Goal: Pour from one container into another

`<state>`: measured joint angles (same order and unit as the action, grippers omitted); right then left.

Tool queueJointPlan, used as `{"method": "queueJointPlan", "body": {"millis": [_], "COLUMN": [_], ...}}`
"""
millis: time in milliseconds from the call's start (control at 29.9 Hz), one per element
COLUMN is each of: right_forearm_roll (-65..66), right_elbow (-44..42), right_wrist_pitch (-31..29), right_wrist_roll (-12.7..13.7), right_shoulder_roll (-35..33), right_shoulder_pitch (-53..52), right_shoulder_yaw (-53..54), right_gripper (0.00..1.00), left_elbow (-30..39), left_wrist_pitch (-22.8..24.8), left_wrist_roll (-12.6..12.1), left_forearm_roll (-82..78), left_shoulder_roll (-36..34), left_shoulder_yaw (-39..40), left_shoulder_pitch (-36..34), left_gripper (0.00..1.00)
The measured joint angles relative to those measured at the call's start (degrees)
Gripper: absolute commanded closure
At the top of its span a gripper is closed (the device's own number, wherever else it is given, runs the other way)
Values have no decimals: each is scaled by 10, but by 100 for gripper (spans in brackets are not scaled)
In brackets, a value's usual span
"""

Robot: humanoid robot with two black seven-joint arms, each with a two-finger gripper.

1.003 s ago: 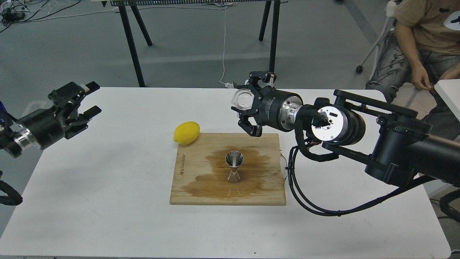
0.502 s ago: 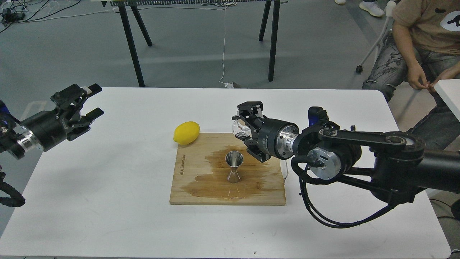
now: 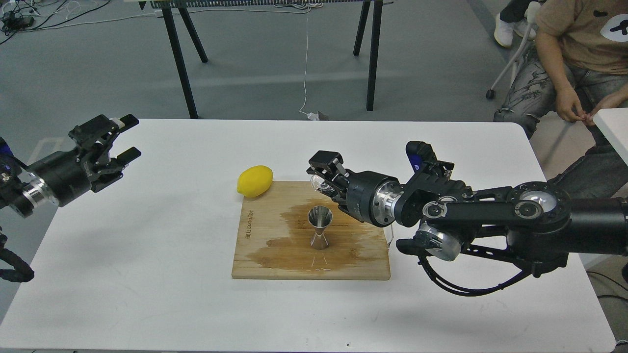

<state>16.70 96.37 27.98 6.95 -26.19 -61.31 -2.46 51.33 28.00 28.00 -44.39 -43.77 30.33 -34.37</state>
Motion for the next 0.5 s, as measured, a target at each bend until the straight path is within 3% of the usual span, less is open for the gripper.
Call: {"method": "queueJointPlan", "body": {"millis": [502], "right_forearm_roll": [116], "right_elbow": [1], "right_wrist_pitch": [-2], "right_wrist_roll": [-4], "right_shoulder_roll": [-3], "right_shoulder_pitch": [-1], "right_shoulder_yaw": [-52], "right_gripper": [51], "left_elbow": [0], "left_wrist_pitch": [0], "left_wrist_roll": [0], "left_forearm_roll": [0], "left_shoulder_roll": [-1], "left_shoulder_yaw": [1], "left_shoulder_pitch": [1], "left_gripper": [6]}}
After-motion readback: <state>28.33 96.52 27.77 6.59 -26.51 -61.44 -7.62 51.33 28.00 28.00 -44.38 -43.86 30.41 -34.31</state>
